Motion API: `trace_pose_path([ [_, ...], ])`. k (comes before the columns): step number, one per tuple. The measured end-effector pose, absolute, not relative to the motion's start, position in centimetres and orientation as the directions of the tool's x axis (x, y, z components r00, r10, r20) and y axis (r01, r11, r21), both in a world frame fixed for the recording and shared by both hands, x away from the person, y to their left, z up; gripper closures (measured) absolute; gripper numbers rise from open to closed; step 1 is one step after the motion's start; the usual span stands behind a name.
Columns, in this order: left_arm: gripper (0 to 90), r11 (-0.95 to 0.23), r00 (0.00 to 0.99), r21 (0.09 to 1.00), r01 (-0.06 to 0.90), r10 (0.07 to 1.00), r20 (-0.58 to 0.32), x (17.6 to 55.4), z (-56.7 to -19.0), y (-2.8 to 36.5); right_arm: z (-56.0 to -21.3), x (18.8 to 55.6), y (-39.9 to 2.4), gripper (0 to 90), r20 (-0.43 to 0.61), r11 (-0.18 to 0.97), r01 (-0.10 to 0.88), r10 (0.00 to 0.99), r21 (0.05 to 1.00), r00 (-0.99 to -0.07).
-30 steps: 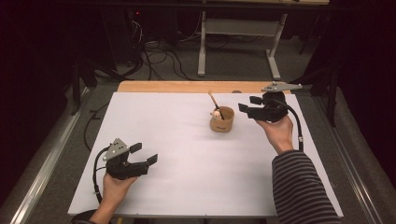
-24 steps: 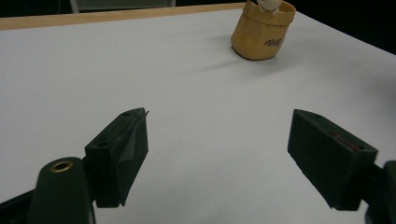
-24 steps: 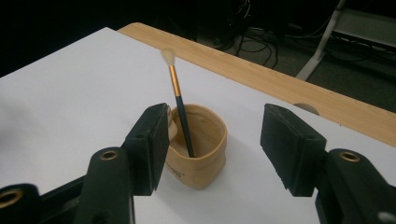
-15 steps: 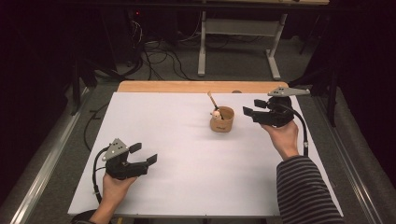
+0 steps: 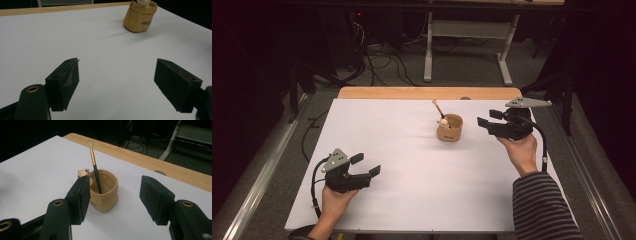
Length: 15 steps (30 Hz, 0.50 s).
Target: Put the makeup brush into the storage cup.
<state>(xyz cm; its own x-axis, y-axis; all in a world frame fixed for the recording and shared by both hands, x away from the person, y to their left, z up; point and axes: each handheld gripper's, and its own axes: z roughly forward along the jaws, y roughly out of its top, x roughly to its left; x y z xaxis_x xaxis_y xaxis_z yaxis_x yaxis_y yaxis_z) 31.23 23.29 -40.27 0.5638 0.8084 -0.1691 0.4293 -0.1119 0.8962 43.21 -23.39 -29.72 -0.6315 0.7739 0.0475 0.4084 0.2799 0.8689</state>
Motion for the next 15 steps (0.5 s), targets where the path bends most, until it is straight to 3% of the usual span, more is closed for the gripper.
trace_pose_path([
  [15, 21.0, -0.113, 0.567, 0.897, 0.428, 0.807, -0.169, 31.2, -40.3, 23.2, -29.9, 41.8, -24.9, 43.9, 0.057, 0.258, 0.402, 0.779, 0.879, -0.625],
])
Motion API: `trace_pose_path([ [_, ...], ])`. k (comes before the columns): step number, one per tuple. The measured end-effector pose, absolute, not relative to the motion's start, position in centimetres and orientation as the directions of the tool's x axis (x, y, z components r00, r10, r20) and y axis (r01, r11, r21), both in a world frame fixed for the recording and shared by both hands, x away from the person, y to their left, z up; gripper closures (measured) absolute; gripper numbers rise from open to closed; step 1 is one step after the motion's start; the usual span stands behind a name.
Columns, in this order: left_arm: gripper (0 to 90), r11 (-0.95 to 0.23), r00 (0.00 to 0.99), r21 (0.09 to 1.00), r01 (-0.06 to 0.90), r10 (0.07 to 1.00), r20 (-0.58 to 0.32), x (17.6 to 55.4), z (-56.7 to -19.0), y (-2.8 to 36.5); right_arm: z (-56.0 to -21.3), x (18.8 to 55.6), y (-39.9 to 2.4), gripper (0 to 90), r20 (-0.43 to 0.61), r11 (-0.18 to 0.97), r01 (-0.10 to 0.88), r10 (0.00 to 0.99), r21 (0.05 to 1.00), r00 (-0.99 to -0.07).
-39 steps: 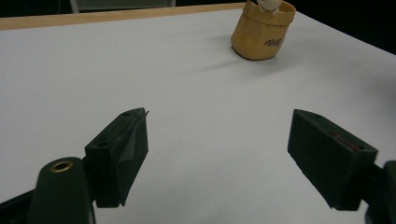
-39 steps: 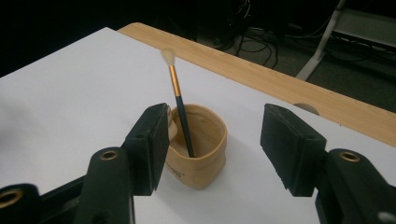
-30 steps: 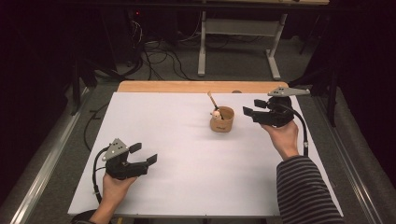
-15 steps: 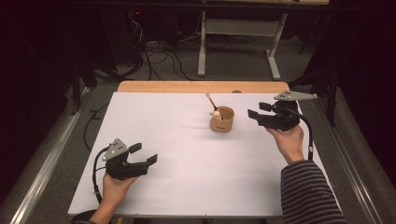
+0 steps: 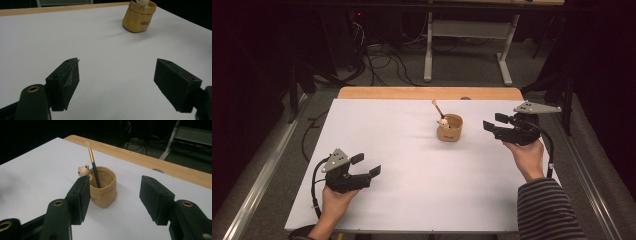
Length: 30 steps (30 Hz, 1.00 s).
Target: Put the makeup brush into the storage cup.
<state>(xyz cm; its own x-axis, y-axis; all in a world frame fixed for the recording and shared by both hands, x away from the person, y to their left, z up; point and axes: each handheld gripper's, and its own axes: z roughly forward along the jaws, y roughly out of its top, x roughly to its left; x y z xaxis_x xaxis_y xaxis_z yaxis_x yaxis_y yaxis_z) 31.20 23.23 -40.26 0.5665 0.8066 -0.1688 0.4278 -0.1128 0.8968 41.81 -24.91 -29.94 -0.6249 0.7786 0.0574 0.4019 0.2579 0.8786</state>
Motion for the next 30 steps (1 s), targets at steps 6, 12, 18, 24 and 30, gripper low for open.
trace_pose_path([
  [6, 21.0, -0.118, 0.570, 0.895, 0.430, 0.804, -0.168, 31.3, -40.3, 23.2, -29.9, 41.2, -25.3, 43.9, 0.062, 0.251, 0.398, 0.777, 0.883, -0.627],
  [12, 20.9, -0.123, 0.577, 0.892, 0.435, 0.799, -0.171, 31.3, -40.4, 23.1, -30.2, 40.8, -25.7, 43.1, 0.067, 0.248, 0.403, 0.778, 0.881, -0.624],
  [18, 21.0, -0.121, 0.576, 0.892, 0.435, 0.799, -0.173, 31.3, -40.3, 23.1, -30.3, 40.4, -25.9, 39.6, 0.055, 0.260, 0.403, 0.780, 0.878, -0.623],
  [24, 21.0, -0.122, 0.577, 0.893, 0.434, 0.798, -0.171, 31.3, -40.3, 23.1, -30.2, 39.8, -25.5, 38.3, 0.043, 0.267, 0.388, 0.774, 0.882, -0.632],
  [30, 21.0, -0.117, 0.576, 0.893, 0.435, 0.798, -0.176, 31.3, -40.4, 23.2, -30.3, 39.2, -25.6, 37.6, 0.037, 0.269, 0.378, 0.772, 0.886, -0.635],
])
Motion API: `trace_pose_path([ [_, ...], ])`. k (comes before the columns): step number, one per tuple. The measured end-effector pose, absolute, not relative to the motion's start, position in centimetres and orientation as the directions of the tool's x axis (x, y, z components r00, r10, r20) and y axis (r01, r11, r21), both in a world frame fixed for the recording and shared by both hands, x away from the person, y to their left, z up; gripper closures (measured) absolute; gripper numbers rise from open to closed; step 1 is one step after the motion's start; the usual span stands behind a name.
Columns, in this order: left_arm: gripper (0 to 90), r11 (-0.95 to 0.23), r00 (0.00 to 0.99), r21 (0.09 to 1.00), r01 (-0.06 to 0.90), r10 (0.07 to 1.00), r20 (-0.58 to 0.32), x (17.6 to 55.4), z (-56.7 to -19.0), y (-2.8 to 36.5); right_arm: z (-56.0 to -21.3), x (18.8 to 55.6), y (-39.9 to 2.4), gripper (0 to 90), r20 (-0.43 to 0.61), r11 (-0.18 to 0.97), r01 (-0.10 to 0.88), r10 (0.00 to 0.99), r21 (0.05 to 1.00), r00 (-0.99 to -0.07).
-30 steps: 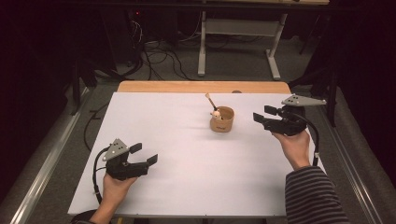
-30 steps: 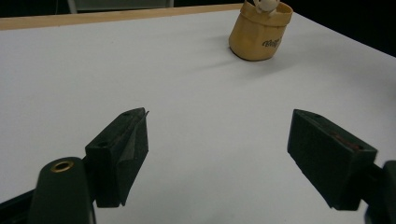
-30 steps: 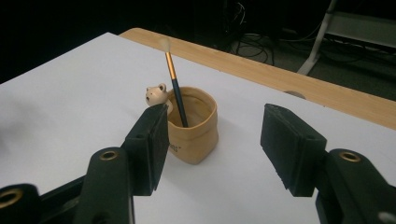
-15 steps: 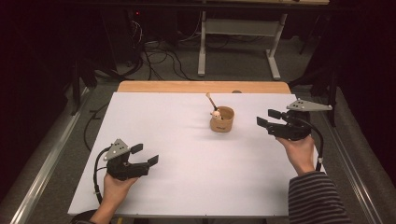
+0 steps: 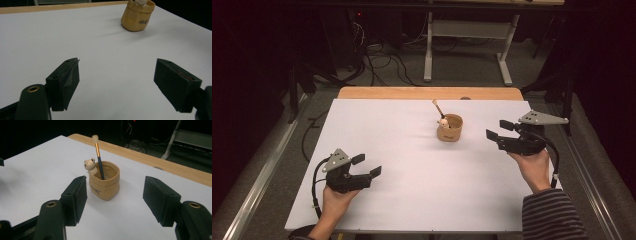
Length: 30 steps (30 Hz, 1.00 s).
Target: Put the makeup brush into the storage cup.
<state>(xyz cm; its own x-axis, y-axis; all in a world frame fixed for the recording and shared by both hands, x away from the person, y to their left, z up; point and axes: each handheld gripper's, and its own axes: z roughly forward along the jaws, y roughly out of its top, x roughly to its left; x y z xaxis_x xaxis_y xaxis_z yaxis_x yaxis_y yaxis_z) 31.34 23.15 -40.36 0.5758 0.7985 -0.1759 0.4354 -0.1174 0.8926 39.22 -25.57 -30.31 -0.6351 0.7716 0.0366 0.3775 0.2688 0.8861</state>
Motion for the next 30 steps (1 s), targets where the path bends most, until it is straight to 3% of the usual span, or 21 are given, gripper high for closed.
trace_pose_path([
  [30, 21.2, -0.124, 0.580, 0.894, 0.430, 0.797, -0.169, 31.2, -40.3, 23.1, -31.8, 36.4, -27.3, 33.7, 0.027, 0.234, 0.337, 0.786, 0.912, -0.618],
])
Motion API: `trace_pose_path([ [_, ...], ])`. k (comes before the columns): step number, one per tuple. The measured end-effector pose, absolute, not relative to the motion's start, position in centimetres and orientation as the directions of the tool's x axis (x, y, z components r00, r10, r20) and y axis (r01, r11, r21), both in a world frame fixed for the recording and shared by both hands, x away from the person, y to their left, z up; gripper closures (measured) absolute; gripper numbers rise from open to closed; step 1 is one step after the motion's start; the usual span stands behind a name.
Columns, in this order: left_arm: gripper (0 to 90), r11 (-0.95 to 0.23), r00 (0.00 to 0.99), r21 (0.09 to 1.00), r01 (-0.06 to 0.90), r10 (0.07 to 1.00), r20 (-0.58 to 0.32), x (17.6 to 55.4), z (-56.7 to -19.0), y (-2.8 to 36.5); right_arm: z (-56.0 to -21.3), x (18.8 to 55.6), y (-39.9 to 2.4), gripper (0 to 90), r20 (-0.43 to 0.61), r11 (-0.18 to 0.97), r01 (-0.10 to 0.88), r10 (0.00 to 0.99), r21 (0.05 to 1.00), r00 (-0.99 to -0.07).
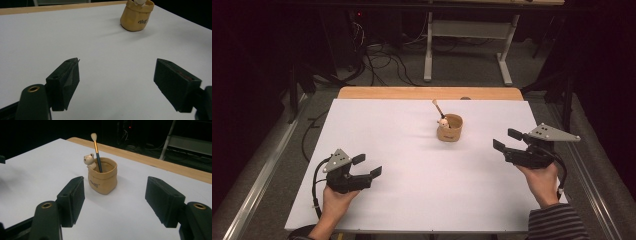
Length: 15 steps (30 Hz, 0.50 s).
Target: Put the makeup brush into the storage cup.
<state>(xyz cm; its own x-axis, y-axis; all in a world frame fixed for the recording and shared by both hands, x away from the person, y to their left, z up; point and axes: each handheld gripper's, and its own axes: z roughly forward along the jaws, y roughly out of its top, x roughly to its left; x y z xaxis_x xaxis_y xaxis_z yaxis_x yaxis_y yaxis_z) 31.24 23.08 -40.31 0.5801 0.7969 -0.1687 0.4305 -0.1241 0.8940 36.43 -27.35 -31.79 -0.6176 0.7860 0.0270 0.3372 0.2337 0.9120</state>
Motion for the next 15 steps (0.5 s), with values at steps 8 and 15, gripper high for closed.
trace_pose_path([
  [8, 21.2, -0.124, 0.580, 0.894, 0.430, 0.797, -0.169, 31.2, -40.3, 23.1, -32.4, 35.4, -27.8, 33.3, 0.039, 0.215, 0.331, 0.785, 0.919, -0.618],
  [15, 21.2, -0.125, 0.581, 0.894, 0.431, 0.796, -0.168, 31.2, -40.3, 23.1, -33.1, 34.6, -28.0, 33.0, 0.050, 0.197, 0.326, 0.785, 0.925, -0.618],
])
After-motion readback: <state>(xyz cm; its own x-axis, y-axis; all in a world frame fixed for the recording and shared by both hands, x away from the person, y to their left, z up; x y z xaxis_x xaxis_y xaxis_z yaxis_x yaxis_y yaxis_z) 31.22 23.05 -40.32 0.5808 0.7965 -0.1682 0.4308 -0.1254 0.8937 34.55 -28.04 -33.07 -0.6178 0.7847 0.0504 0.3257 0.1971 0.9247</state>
